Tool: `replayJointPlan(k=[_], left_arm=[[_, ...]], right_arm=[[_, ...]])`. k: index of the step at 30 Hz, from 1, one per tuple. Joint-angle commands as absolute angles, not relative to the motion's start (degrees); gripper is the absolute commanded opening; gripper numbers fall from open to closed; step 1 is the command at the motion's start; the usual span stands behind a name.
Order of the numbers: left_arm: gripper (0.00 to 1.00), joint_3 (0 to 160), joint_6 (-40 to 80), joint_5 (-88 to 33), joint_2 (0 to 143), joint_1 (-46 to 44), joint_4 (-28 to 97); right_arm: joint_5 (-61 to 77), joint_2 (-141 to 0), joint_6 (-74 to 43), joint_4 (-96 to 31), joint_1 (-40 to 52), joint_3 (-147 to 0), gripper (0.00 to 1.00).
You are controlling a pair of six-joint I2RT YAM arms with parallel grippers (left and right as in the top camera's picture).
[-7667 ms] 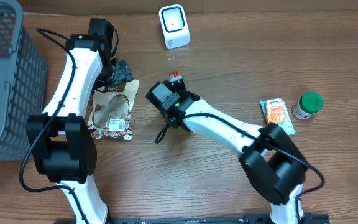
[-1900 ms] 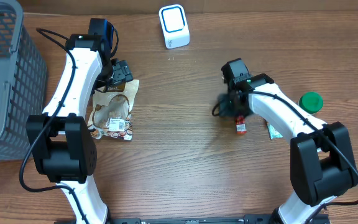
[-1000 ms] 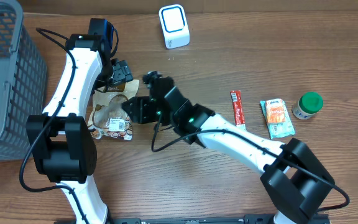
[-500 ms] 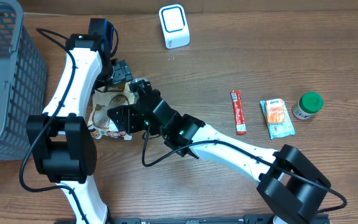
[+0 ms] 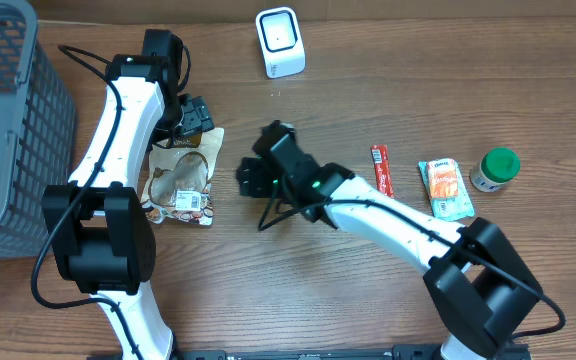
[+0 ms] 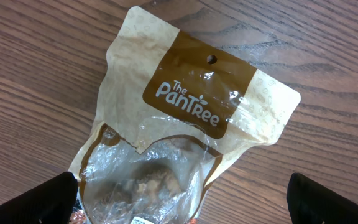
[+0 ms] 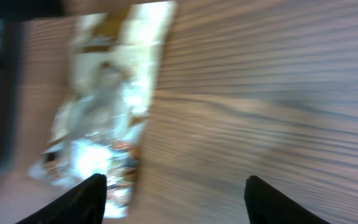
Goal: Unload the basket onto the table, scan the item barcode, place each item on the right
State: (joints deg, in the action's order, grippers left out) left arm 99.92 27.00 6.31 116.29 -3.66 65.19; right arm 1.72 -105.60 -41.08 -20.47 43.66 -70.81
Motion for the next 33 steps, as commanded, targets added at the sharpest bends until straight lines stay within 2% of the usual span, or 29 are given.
replayJointPlan(k=[1,2,6,21,27,33], left_arm=[[0.99,101.1,27.0,7.0,116.8,-3.7,65.3],[0.99,101.1,27.0,7.0,116.8,-3.7,65.3],[1.0,101.1,27.0,7.0,116.8,-3.8,65.3],[1.0,101.1,27.0,6.4,116.8,-4.0,64.1],[1.0,101.1,27.0,6.3,116.8,-4.3,55.0],[1.0,101.1,26.2,3.4,116.8,-4.3,57.8]], right_arm=[[-1.5,-105.6,-41.1,-23.2,41.5,-70.7,0.76],[-1.5,-105.6,-41.1,-24.0,40.9,-70.7,0.81],[-1.5,-105.6,-41.1,-24.3,40.0,-70.7,0.84],[-2.0,-105.6,-40.5,-22.9,40.0,-70.7,0.87],[-2.1,-105.6,-40.5,-22.3,40.0,-70.7,0.88],[-2.1,-105.6,-40.5,-22.2,40.0,-70.7,0.88]])
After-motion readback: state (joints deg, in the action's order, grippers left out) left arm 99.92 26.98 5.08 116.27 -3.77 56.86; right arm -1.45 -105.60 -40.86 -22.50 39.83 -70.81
